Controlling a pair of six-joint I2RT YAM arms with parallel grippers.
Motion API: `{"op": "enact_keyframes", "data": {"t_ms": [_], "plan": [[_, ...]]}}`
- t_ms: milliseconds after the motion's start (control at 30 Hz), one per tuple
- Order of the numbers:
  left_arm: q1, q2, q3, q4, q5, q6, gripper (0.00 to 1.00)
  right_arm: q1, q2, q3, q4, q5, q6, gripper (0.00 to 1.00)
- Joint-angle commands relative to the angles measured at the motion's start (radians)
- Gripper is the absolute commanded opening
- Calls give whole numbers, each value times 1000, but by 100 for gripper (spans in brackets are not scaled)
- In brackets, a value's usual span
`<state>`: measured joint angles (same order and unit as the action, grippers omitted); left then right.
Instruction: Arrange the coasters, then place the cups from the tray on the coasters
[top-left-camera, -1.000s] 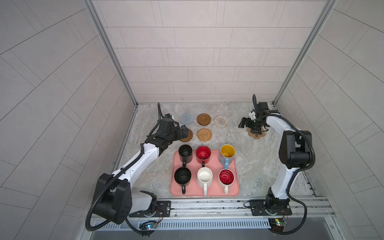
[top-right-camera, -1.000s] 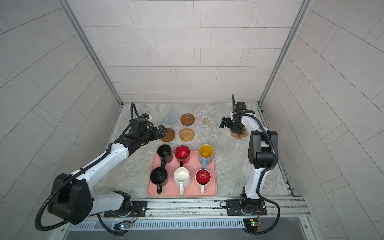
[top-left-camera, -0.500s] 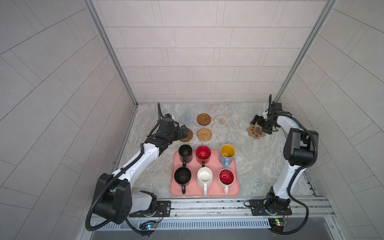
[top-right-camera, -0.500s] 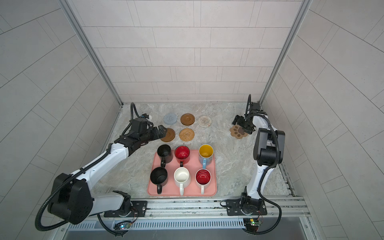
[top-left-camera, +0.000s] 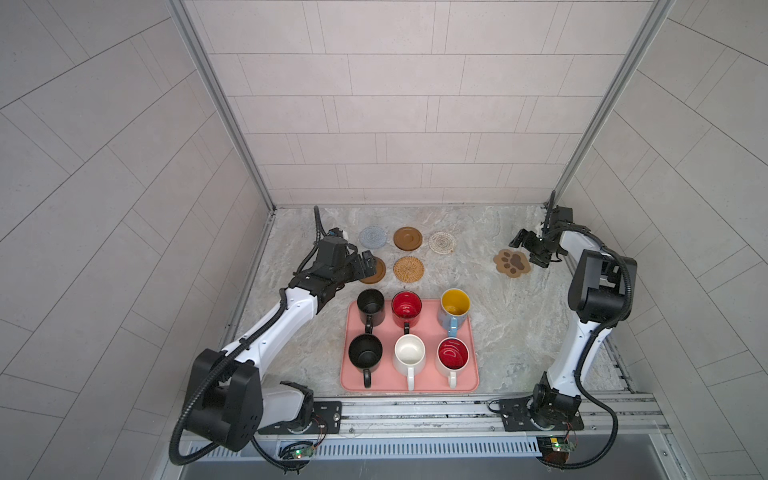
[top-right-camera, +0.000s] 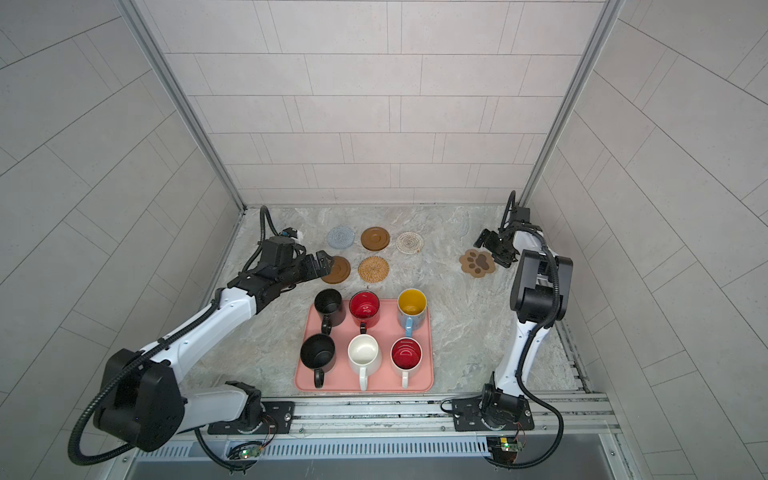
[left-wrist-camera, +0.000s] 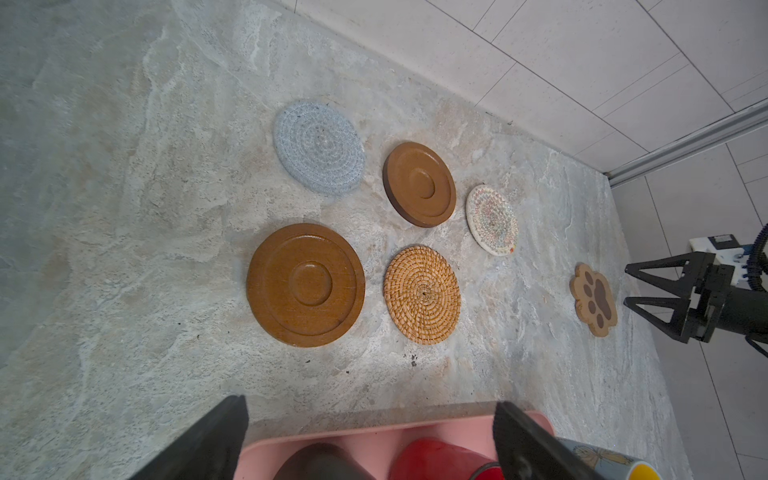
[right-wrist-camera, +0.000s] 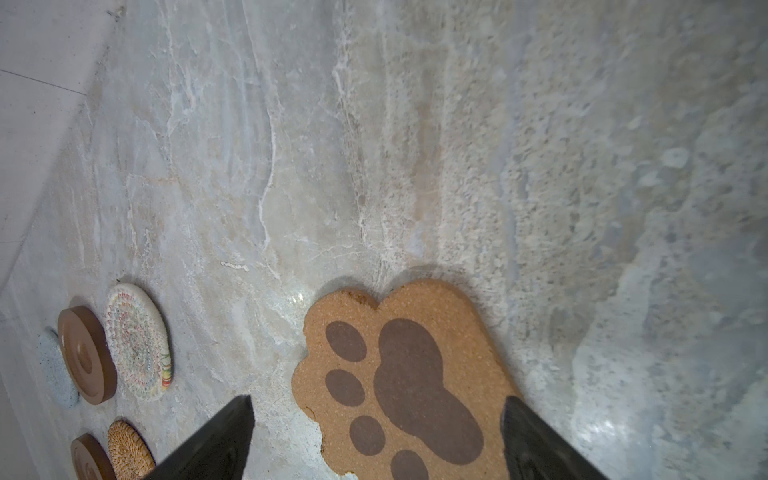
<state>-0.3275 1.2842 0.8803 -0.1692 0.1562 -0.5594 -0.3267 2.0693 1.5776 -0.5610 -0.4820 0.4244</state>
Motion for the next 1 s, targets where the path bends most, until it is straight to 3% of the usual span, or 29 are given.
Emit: {"op": "enact_keyframes", "data": {"t_ms": [0,233,967], "plan": [[3,-19,-9,13,-3,-11,100,-3,24,32,1,20,8,92],[3,-21,-17,12,-2,-10,100,-1,54,95,-57,135,45,79],[4,-16,-32,22,12,-10,100,59,166,257,-185,345,113,74]]}}
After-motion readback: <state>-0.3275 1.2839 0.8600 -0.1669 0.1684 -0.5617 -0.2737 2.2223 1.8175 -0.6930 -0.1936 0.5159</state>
